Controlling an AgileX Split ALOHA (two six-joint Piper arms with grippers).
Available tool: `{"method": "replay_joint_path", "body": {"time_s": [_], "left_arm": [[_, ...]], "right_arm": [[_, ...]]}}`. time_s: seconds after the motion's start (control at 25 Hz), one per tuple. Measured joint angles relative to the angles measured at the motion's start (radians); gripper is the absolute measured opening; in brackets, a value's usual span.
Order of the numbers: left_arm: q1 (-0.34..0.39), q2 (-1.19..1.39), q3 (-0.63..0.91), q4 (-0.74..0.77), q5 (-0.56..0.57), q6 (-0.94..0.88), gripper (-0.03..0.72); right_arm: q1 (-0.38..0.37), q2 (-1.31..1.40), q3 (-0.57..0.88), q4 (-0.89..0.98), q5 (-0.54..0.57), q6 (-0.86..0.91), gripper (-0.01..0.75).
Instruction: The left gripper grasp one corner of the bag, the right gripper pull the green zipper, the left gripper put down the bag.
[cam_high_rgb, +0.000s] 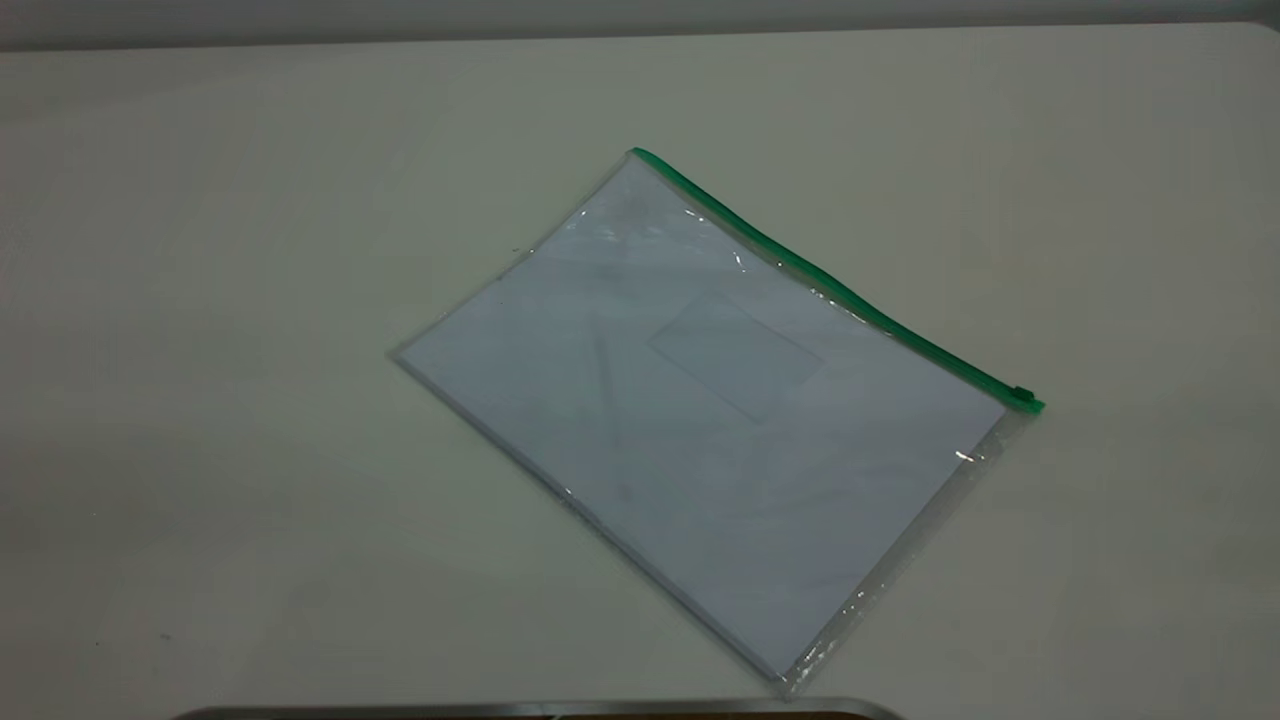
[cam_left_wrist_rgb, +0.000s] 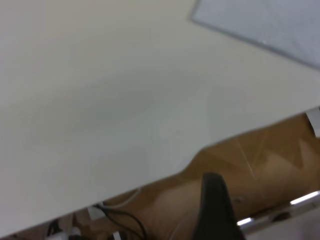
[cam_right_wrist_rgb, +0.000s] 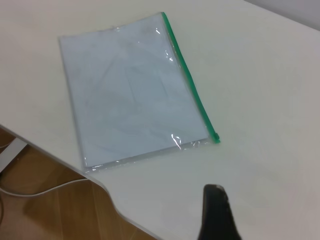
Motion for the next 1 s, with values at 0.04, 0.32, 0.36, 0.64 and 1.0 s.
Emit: {"method": "replay_joint_path", "body": {"time_s": [0.04,0.32,0.36,0.64,1.0], "left_arm": [[0.000,0.000,0.016,0.000,-0.005,0.001,0.590],[0.000,0.000,0.050,0.002,-0.026,0.001,0.590],[0.000,0.000,0.050,0.003,-0.026,-0.001,0.590],[0.000,0.000,0.050,0.073,-0.026,-0.072,0.590],[0.000,0.000,0.050,0.092,-0.029,-0.086,0.590]], "right_arm": [[0.000,0.000,0.000,0.000,0.000,0.000,0.531],[0.000,0.000,0.000,0.000,-0.001,0.000,0.531],[0.000,0.000,0.000,0.000,-0.001,0.000,0.531],[0.000,0.000,0.000,0.000,-0.001,0.001,0.531],[0.000,0.000,0.000,0.000,-0.001,0.001,0.530]]}}
